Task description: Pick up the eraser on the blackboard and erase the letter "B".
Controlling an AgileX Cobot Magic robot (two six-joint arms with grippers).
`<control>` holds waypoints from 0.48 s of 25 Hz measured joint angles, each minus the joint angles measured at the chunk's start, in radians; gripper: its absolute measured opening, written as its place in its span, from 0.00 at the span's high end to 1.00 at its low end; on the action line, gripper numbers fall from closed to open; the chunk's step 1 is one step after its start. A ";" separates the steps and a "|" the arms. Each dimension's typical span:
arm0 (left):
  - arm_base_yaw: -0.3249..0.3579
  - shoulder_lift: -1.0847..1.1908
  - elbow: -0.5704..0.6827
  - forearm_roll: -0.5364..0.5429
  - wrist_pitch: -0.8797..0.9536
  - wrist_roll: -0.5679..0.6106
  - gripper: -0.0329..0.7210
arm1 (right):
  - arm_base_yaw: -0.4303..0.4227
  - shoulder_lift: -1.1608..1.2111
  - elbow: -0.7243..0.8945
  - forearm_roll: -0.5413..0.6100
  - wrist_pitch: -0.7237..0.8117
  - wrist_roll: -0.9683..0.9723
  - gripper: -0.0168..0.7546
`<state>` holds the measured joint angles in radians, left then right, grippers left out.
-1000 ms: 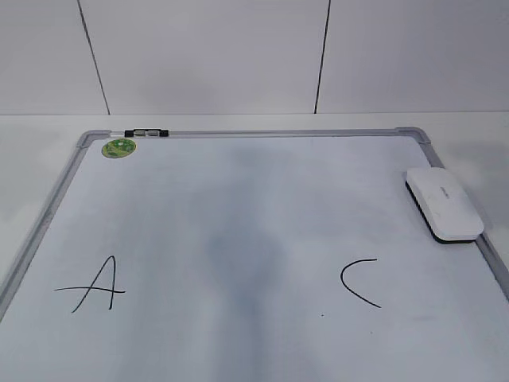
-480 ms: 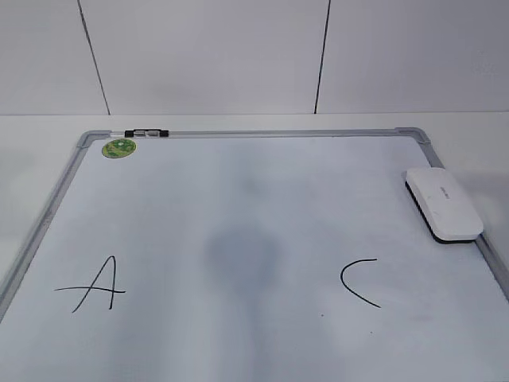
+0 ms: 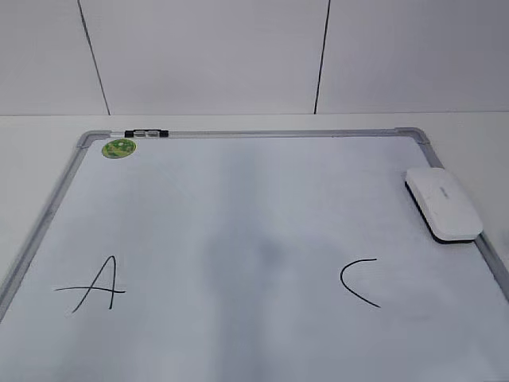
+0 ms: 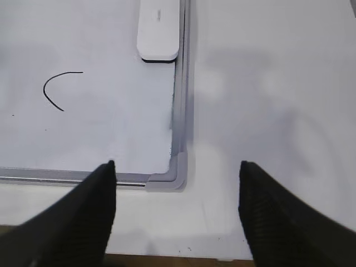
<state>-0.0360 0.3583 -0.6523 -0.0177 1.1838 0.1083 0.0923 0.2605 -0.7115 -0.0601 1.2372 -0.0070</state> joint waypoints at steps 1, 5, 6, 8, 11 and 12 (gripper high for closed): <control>0.000 -0.038 0.022 -0.002 -0.002 0.000 0.68 | 0.000 -0.038 0.015 0.000 -0.002 -0.002 0.26; 0.000 -0.193 0.080 -0.028 -0.027 0.000 0.68 | 0.000 -0.176 0.084 0.000 -0.002 -0.006 0.26; 0.000 -0.234 0.094 -0.033 -0.031 0.000 0.68 | 0.000 -0.203 0.099 0.000 0.000 -0.006 0.26; 0.000 -0.303 0.112 -0.041 -0.044 0.000 0.68 | 0.000 -0.260 0.139 0.007 0.004 -0.006 0.26; -0.002 -0.348 0.121 -0.042 -0.064 0.000 0.68 | 0.000 -0.277 0.178 0.013 0.011 -0.007 0.26; -0.002 -0.348 0.123 -0.042 -0.064 0.000 0.68 | 0.000 -0.277 0.182 0.016 0.007 -0.007 0.26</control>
<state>-0.0377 0.0105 -0.5293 -0.0592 1.1198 0.1083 0.0923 -0.0169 -0.5293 -0.0436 1.2442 -0.0138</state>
